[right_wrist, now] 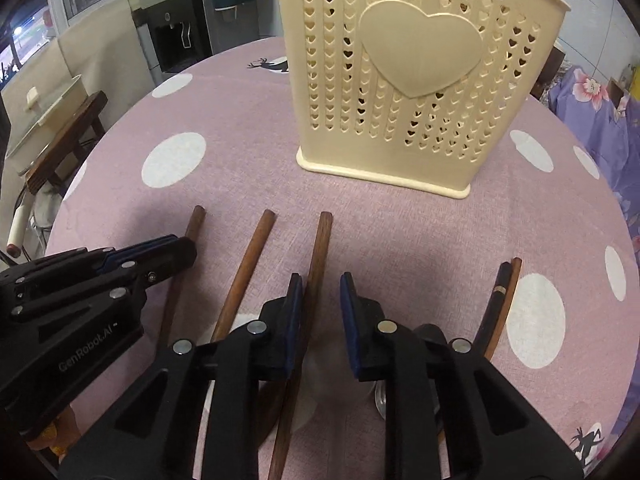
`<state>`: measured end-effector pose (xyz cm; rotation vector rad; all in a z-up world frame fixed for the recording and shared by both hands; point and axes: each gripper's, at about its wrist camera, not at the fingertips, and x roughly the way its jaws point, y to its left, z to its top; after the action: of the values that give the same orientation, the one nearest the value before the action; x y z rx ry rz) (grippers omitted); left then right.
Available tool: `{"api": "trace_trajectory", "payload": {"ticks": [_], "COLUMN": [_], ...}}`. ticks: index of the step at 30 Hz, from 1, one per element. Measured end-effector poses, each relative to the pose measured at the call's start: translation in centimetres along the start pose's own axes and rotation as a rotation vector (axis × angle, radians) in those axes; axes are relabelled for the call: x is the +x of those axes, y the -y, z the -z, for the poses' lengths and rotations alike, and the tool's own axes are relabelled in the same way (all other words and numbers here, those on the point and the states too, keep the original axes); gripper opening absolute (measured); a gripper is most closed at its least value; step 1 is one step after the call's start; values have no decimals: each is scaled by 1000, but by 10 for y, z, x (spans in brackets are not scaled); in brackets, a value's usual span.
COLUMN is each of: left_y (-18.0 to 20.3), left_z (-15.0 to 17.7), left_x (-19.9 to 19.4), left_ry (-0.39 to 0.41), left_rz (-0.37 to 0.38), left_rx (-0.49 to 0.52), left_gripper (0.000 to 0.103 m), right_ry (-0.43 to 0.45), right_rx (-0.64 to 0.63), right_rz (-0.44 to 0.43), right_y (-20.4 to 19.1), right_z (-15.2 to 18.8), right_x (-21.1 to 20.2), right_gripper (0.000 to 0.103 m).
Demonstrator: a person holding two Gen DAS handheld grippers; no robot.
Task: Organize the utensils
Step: 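Grasp a brown chopstick with the left tool while the right tool grasps another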
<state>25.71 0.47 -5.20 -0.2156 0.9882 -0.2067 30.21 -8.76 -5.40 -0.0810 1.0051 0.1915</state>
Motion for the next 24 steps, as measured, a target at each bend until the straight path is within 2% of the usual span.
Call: {"api": "trace_trajectory", "payload": {"ticks": [5,10,15,24], "left_y": [2,7,12,8], "left_z": [0,2,4,3], "left_x": [1,1,1,-1], "left_ry": [12,24,37,45], "left_rz": [-16,-51,-87,-75], "left_rx": [-3,22,35,-9], "left_gripper": [11,11,10,9], "right_ry": [16,30,40,53], "right_rx": [5,20,58,170], "right_rz": [13,16,1,-110], "right_y": [1,4,11,30], "right_z": [-4,-7,-6,-7], "right_x": [5,7,6,3], "right_gripper": [20,11,10,9]}}
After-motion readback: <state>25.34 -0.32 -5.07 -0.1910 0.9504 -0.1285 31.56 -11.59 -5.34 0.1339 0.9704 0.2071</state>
